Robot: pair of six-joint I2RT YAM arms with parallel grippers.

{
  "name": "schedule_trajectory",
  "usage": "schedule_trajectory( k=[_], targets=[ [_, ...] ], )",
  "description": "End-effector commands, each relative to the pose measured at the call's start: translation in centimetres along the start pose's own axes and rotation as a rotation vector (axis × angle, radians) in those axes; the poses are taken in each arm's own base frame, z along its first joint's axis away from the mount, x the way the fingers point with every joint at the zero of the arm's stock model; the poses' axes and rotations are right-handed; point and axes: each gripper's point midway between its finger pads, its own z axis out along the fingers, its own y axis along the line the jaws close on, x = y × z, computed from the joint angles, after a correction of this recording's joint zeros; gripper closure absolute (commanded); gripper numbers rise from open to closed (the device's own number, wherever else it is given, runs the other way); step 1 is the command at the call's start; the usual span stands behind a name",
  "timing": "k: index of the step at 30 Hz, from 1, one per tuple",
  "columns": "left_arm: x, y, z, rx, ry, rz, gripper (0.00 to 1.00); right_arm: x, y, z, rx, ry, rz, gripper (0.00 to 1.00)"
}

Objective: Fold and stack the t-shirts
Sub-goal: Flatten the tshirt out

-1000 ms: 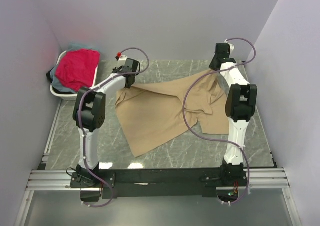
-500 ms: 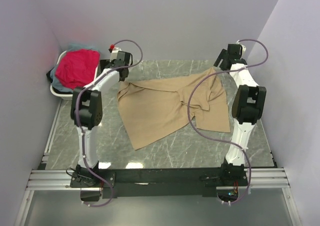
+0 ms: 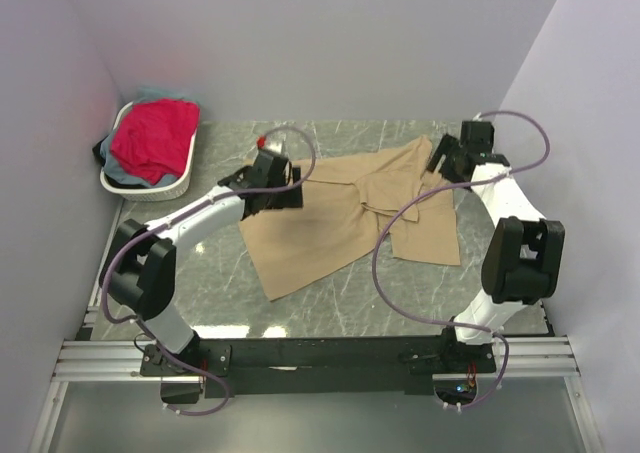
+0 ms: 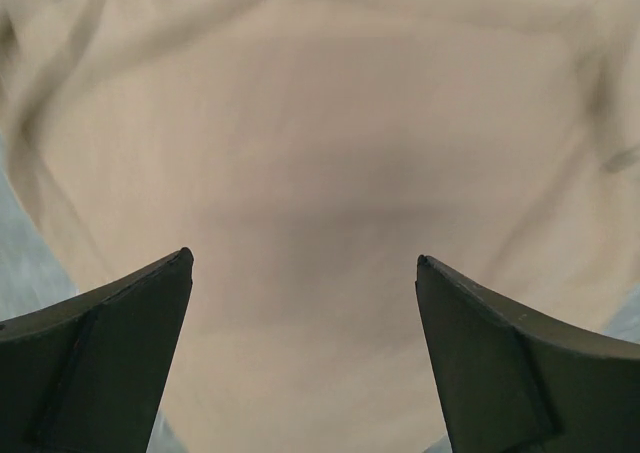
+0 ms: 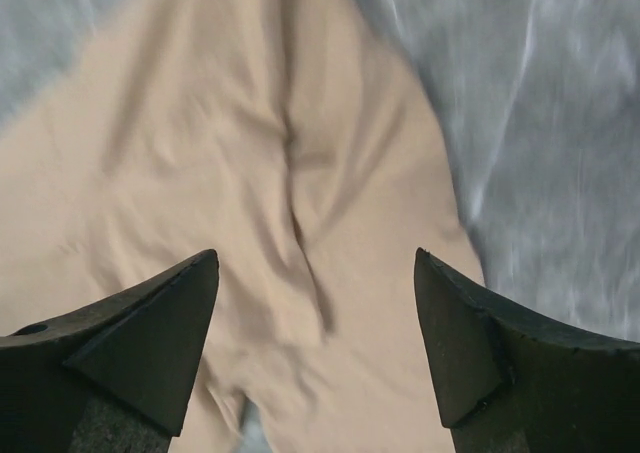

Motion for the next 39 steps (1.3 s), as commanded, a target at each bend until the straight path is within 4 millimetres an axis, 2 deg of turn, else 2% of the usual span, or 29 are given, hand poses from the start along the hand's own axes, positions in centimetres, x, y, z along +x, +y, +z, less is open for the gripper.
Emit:
schedule_trajectory(
  k=[1,2,3,4,9,10,21,27,28,31,32,33,34,35,36,38,39],
  targets=[
    [6.2,1.0,0.9,0.011,0.149,-0.09,0.04,3.6,-1.1,-1.4,-0.003,0.048,-0.002,0.16],
    [7.6,1.3,0.9,0.008,0.177,-0.091,0.05,4.2,-1.5,-1.5,0.013,0.059,0.002,0.17],
    [8.2,1.0,0.8,0.012,0.184,-0.083,0.05,4.5,-1.8,-1.8,0.019,0.057,0.002,0.17],
    [8.7,1.0,0.8,0.008,0.191,-0.078,0.05,5.9,-2.5,-1.7,0.038,0.08,0.001,0.17],
    [11.4,0.6,1.3,-0.002,0.24,-0.044,0.06,8.5,-4.4,-1.3,0.115,0.143,0.001,0.19],
    [11.5,0.5,1.4,-0.006,0.24,-0.037,0.06,9.3,-4.9,-1.2,0.134,0.159,-0.001,0.2],
    [14.2,1.8,2.0,-0.103,0.287,0.018,0.1,13.7,-9.0,-0.4,0.305,0.224,-0.003,0.2],
    [15.4,2.9,2.3,-0.146,0.308,0.039,0.15,15.5,-9.6,0.6,0.323,0.281,-0.008,0.21],
    [15.6,3.3,2.3,-0.159,0.316,0.045,0.19,15.8,-9.4,0.7,0.314,0.295,-0.01,0.22],
    [16.2,3.7,2.4,-0.176,0.327,0.055,0.32,16.3,-9.1,0.9,0.296,0.308,-0.005,0.35],
    [16.4,4.0,2.4,-0.183,0.331,0.058,0.37,16.5,-9.1,1.0,0.29,0.316,-0.002,0.5],
    [16.6,4.2,2.4,-0.19,0.337,0.062,0.49,16.8,-9.0,1.1,0.283,0.328,-0.004,0.59],
    [16.9,4.4,2.3,-0.2,0.347,0.066,0.56,17.1,-8.5,1.1,0.256,0.346,0.002,0.71],
    [16.8,4.6,2.4,-0.212,0.344,0.067,0.63,17.2,-8.3,1.1,0.244,0.347,0.007,0.91],
    [17.0,4.8,2.3,-0.221,0.349,0.071,0.78,17.6,-8.2,1.1,0.238,0.357,0.008,0.98],
    [17.4,5.4,2.0,-0.252,0.365,0.085,0.9,18.0,-7.5,0.9,0.193,0.373,0.022,1.0],
    [17.2,6.0,2.0,-0.282,0.36,0.094,0.99,18.4,-7.5,0.6,0.187,0.381,0.022,1.0]
  ],
)
